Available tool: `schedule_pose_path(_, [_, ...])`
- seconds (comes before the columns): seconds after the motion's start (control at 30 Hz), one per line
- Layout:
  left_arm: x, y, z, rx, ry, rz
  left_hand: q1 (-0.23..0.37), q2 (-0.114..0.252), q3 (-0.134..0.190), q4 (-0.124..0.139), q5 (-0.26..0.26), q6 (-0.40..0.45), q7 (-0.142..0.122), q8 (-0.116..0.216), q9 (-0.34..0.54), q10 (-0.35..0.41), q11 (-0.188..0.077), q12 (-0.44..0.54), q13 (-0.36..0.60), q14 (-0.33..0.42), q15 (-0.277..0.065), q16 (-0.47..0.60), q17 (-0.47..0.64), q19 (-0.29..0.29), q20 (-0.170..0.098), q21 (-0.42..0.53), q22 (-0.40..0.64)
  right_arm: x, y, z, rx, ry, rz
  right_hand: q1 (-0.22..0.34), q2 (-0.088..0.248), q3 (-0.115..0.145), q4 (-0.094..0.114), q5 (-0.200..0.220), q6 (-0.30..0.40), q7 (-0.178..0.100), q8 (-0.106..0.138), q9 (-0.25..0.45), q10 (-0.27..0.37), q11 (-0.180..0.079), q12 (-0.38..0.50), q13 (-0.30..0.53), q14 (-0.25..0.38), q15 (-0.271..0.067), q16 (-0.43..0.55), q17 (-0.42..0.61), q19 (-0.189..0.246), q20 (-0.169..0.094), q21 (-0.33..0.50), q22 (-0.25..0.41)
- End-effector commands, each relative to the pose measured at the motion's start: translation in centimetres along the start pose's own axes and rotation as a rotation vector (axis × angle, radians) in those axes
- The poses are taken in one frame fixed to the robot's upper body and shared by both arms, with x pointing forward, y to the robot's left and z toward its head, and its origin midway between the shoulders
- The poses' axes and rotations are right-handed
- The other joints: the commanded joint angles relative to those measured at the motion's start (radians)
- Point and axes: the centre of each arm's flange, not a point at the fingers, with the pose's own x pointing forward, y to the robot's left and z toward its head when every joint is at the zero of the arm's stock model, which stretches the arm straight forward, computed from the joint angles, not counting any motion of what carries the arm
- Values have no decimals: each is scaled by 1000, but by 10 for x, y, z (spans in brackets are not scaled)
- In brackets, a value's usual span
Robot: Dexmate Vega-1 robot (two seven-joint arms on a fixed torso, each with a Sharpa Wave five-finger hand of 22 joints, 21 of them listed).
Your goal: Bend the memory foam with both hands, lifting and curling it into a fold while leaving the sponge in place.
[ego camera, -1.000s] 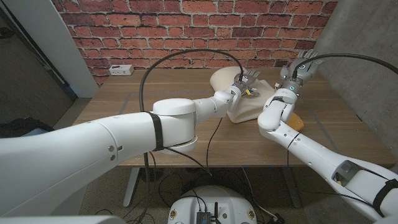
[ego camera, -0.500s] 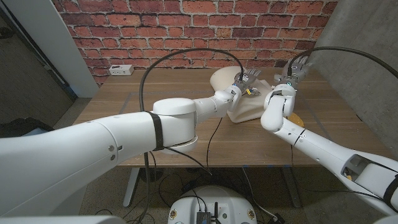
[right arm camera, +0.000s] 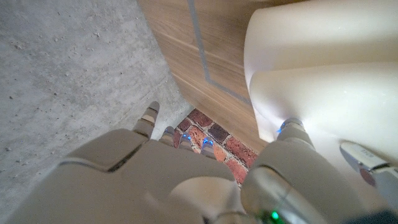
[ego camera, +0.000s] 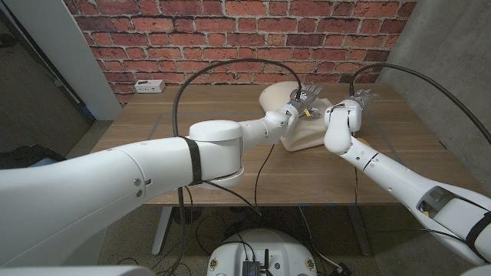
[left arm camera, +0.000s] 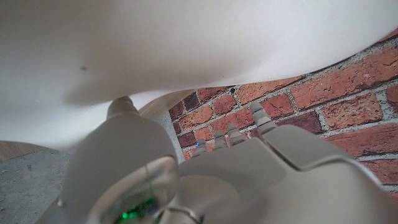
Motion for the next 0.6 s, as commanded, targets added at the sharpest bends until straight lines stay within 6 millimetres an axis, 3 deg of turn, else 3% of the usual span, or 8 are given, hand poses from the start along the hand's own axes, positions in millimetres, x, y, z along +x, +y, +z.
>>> schedule_pose_path(0.03, [1, 0, -1, 0, -1, -24, -1, 5, -6, 2, 8, -107, 8, 8, 4, -44, 2, 9, 0, -1, -5, 6, 2, 6, 2, -2, 4, 8, 7, 7, -85, 6, 126, -3, -7, -2, -2, 9, -13, 1, 0, 3, -106, 4, 4, 3, -46, 10, 3, 1, -10, 4, 2, 2])
schedule_pose_path(0.5, [0, 4, -5, -7, 5, 39, 4, 18, -10, 3, 14, -51, -9, 21, 3, -5, -21, 29, -4, 31, -25, 12, 0, 46, -18, 2, 4, 21, 25, 22, -152, 27, 115, 6, -6, -1, -9, 17, -10, 2, 9, 3, -101, 3, 12, 3, -41, 5, 10, -1, -20, 4, 3, 1])
schedule_pose_path(0.57, [-2, 6, -7, -3, 7, 85, 5, 29, -9, 5, 17, -29, -18, 24, 3, 11, -31, 36, -5, 47, -35, 15, 0, 64, -29, 5, 4, 21, 27, 24, -156, 25, 105, 7, -6, -1, -10, 18, -9, 2, 10, 3, -98, 1, 15, 3, -40, 5, 11, -1, -21, 4, 4, 1])
schedule_pose_path(0.6, [-3, 7, -8, -3, 9, 108, 11, 55, 1, 8, 21, -12, -27, 25, 2, 26, -41, 43, -6, 58, -43, 15, 1, 77, -37, 7, 4, 21, 27, 25, -156, 28, 100, 8, -7, -1, -10, 18, -8, 2, 11, 3, -96, 0, 15, 3, -40, 5, 11, -1, -21, 4, 4, 1])
